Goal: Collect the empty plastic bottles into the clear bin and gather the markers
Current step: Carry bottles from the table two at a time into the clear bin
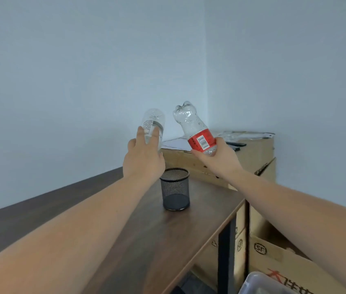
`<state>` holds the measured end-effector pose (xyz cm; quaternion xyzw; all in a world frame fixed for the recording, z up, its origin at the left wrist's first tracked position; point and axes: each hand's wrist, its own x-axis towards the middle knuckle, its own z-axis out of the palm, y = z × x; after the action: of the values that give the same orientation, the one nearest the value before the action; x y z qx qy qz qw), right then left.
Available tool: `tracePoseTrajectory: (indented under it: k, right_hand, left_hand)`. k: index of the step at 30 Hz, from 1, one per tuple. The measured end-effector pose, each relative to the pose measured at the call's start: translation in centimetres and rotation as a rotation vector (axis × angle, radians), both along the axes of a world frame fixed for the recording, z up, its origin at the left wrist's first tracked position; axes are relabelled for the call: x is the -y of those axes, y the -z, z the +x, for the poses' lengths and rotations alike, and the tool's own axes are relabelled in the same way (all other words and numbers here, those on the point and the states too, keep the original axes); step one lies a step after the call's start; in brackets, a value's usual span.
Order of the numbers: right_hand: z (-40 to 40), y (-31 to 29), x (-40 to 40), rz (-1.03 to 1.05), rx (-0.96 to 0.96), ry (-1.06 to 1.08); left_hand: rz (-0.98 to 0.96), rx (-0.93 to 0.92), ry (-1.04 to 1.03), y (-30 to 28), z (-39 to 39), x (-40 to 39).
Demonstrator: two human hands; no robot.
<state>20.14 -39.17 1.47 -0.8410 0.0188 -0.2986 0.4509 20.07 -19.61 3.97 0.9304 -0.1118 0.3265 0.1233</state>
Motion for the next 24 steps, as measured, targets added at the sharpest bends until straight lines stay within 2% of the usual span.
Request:
tracePoseTrajectory:
  k: [7, 14, 24]
  right_hand:
    - [-2.2, 3.9, 10.6, 0.037, -0.053, 0.189]
    - [-4.2, 10.0, 17.7, 0.118, -0.158, 0.307]
    - [-5.5, 18.9, 24.3, 0.223, -0.267, 0.397]
  left_hand:
    - [0.028, -0.037, 0.195, 3.7, 1.4, 11.3]
    - [0.032, -0.126, 0.352, 9.4, 1.2, 20.3]
    - [0.111, -0.223, 0.499, 18.6, 1.2, 28.2]
